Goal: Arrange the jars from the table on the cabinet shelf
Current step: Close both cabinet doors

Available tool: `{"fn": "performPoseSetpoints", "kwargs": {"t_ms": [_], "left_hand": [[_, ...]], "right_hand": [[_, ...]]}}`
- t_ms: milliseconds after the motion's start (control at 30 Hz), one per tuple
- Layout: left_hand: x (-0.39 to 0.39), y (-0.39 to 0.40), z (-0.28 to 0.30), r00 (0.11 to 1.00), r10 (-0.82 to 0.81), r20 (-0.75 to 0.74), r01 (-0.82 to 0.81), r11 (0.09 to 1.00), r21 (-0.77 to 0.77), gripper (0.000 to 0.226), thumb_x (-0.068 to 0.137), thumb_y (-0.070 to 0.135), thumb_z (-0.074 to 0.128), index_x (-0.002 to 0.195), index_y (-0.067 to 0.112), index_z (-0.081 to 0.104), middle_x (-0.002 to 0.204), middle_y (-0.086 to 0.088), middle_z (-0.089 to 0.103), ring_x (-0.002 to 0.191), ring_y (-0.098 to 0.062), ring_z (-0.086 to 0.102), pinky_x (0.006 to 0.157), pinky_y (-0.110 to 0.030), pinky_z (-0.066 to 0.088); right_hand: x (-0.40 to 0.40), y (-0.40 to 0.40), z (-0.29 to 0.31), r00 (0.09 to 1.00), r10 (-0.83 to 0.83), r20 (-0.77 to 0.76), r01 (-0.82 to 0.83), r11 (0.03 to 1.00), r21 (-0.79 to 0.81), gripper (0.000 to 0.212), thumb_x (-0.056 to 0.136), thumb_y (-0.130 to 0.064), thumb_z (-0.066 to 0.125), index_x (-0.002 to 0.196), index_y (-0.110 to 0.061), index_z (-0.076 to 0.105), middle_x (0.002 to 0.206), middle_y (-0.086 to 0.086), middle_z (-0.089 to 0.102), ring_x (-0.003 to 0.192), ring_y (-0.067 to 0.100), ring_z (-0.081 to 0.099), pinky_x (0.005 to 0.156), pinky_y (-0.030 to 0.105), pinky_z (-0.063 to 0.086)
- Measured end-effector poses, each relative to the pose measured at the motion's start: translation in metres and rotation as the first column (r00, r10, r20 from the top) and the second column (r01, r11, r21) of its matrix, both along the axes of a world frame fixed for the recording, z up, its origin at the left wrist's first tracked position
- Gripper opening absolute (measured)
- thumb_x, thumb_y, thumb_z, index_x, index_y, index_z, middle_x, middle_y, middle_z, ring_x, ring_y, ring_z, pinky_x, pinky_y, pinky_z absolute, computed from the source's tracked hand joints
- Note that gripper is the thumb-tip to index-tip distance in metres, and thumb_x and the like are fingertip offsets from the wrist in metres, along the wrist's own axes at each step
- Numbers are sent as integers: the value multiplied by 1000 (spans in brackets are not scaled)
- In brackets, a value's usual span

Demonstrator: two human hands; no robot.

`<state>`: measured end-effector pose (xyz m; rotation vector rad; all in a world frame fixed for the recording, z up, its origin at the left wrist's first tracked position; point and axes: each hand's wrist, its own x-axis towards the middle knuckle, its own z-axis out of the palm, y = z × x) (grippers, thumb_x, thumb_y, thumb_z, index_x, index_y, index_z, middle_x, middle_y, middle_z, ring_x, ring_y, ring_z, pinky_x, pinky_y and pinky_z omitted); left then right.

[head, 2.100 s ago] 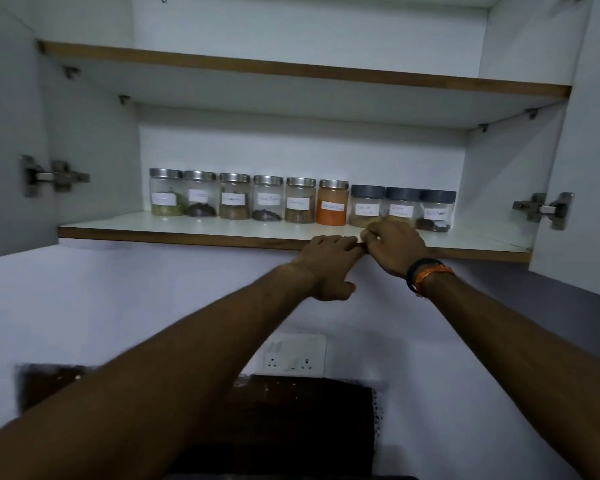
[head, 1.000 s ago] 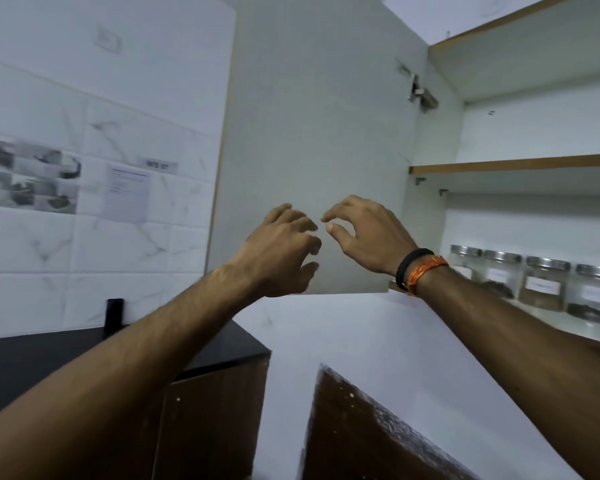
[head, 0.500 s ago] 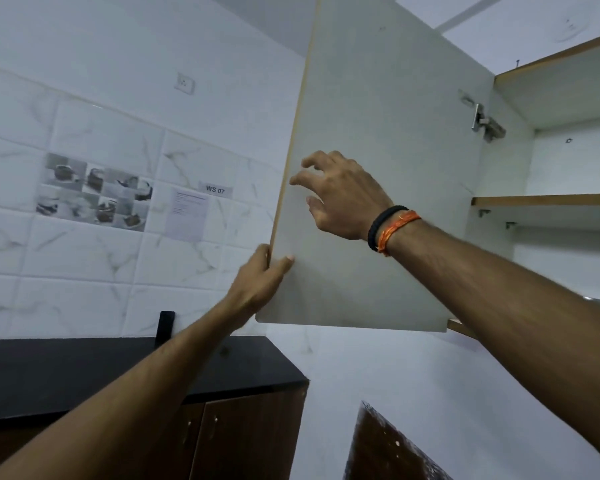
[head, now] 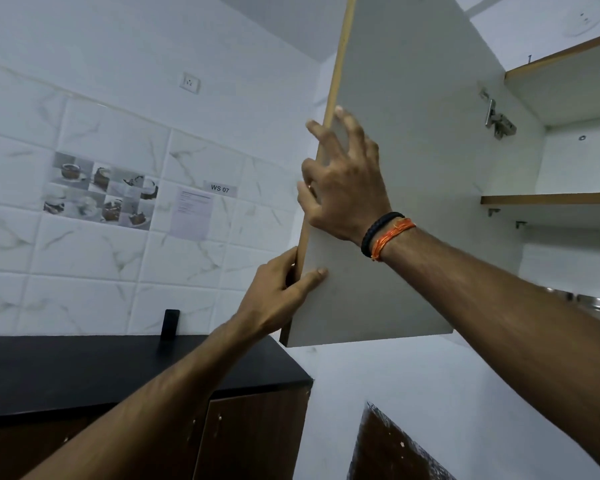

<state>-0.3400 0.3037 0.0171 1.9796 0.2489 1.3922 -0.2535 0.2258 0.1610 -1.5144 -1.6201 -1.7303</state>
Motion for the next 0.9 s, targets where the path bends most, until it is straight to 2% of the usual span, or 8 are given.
{"fn": "performPoseSetpoints", "kwargs": {"t_ms": [133, 267, 400, 533, 667, 767, 833, 900], "left_hand": [[8, -20, -1, 998, -60, 5, 59, 993, 105, 26, 89, 47, 60, 112, 36, 63, 105, 15, 73, 93, -9, 72, 79, -44, 62], [26, -51, -3, 970, -238, 43, 231, 964, 135, 47, 88, 33, 59, 133, 39, 49, 118, 15, 67, 107, -12, 66, 88, -42, 58], [42, -85, -5, 877, -479, 34, 476, 876, 71, 63, 81, 29, 64, 140, 36, 41, 120, 8, 63, 111, -18, 64, 89, -38, 59], [56, -121, -1, 785, -619, 27, 620, 785, -3, 77, 69, 39, 67, 140, 27, 42, 119, 6, 63, 107, -14, 64, 81, -22, 55], [73, -157, 11, 813, -582, 29, 575, 809, 117, 93, 74, 25, 65, 155, 32, 20, 147, 4, 44, 131, -14, 49, 105, -44, 49], [91, -186, 12, 825, -565, -7, 559, 815, 151, 105, 72, 29, 66, 156, 42, 4, 161, 10, 23, 146, -12, 30, 114, -49, 39], [105, -206, 11, 843, -537, -12, 531, 829, 176, 109, 71, 33, 66, 155, 45, -3, 164, 15, 12, 149, -10, 22, 114, -49, 37], [122, -227, 9, 869, -494, 1, 483, 850, 209, 112, 69, 39, 64, 155, 44, -8, 164, 20, 1, 151, -8, 11, 117, -50, 33]], "right_hand": [[6, -27, -4, 994, 106, 18, -108, 989, 102, 22, 81, -31, 52, 80, -15, 68, 135, 0, 60, 147, 38, 27, 100, 51, 41], [15, -59, -5, 973, 229, 40, -233, 962, 146, 17, 79, -28, 58, 79, -14, 69, 129, -2, 64, 147, 36, 30, 98, 49, 44], [26, -93, -7, 947, 319, 28, -319, 934, 162, 13, 79, -23, 63, 77, -12, 70, 131, 1, 65, 147, 37, 32, 109, 48, 41], [36, -131, -9, 928, 371, 29, -370, 912, 177, 10, 77, -14, 64, 76, -7, 71, 130, 6, 65, 145, 42, 34, 114, 43, 39], [50, -171, -9, 941, 336, 43, -338, 924, 181, 11, 77, -8, 63, 76, -1, 72, 129, 12, 65, 139, 45, 43, 116, 26, 32], [63, -205, -9, 960, 278, 46, -281, 941, 189, 10, 77, -4, 63, 75, 0, 72, 128, 16, 64, 126, 45, 56, 115, 13, 23], [74, -228, -9, 971, 234, 40, -237, 950, 204, 9, 77, -3, 64, 77, 1, 72, 130, 17, 63, 119, 35, 62, 115, 20, 31], [86, -252, -12, 984, 178, 20, -178, 957, 230, 10, 79, -2, 64, 80, 0, 74, 133, 16, 62, 114, 27, 65, 111, 38, 44]]}}
